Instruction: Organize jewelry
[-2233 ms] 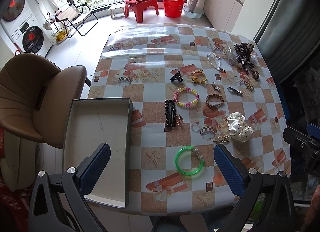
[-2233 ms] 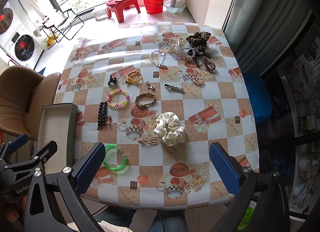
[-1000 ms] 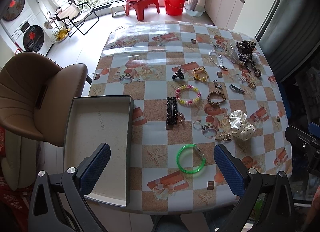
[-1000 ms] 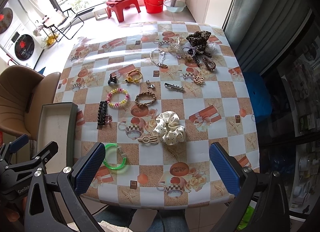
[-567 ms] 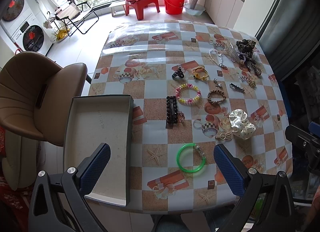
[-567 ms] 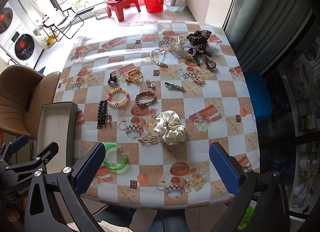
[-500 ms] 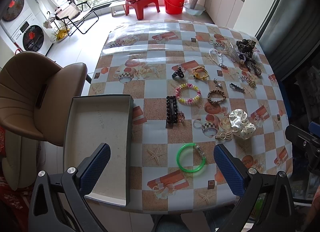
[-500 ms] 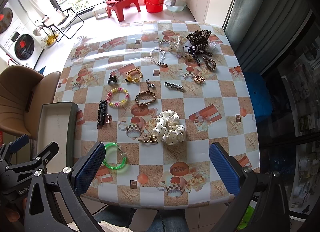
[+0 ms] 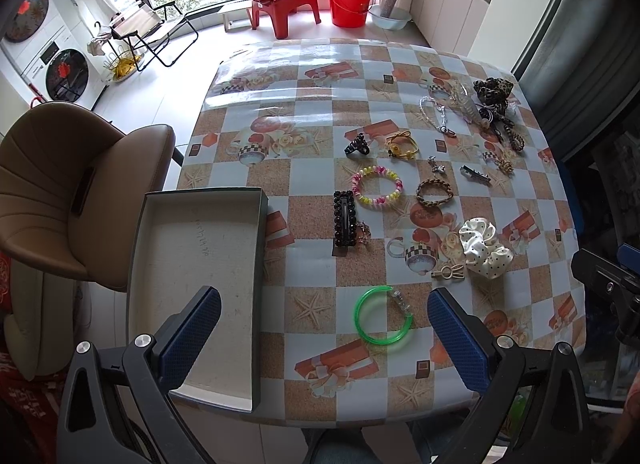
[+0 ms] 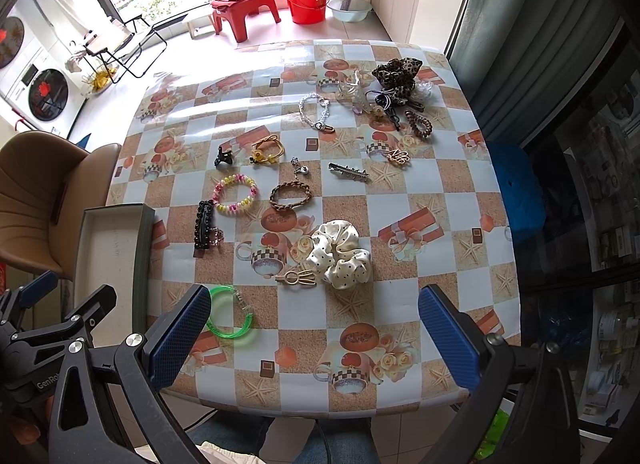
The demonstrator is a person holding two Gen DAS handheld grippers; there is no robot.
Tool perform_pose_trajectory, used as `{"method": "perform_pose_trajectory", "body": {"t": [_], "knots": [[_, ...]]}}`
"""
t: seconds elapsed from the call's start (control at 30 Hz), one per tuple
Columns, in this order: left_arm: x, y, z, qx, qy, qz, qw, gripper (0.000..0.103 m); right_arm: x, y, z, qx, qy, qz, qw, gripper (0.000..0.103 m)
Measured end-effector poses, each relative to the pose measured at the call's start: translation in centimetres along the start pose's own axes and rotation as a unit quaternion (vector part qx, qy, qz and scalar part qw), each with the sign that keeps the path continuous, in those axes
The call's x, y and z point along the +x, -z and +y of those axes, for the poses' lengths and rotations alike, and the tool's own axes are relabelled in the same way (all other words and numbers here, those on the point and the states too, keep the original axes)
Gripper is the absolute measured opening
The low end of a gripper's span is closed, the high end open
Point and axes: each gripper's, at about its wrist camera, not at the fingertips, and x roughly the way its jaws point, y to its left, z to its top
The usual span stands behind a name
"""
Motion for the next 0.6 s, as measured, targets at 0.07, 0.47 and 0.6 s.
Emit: {"method": "perform_pose_trajectory", "body": {"t": [0.07, 0.47, 0.6], "knots": [[0.1, 0.0, 0.0, 0.0, 0.0, 0.0, 1.0, 0.103, 0.1, 0.0, 0.0, 0.0, 0.0, 0.0, 1.0, 0.103], [0.6, 0.5, 0.0, 0.002, 0.001, 0.012, 0.9999, 0.103, 0.8, -0.3, 0.0, 0.003, 0.0, 0.007, 1.0, 0.103], [1.6, 1.3, 0.4, 0.002, 0.006, 0.026, 0.9996, 0.103, 1.7, 0.4, -1.0, 0.015, -0.001, 0.019, 1.0, 0.103]]}}
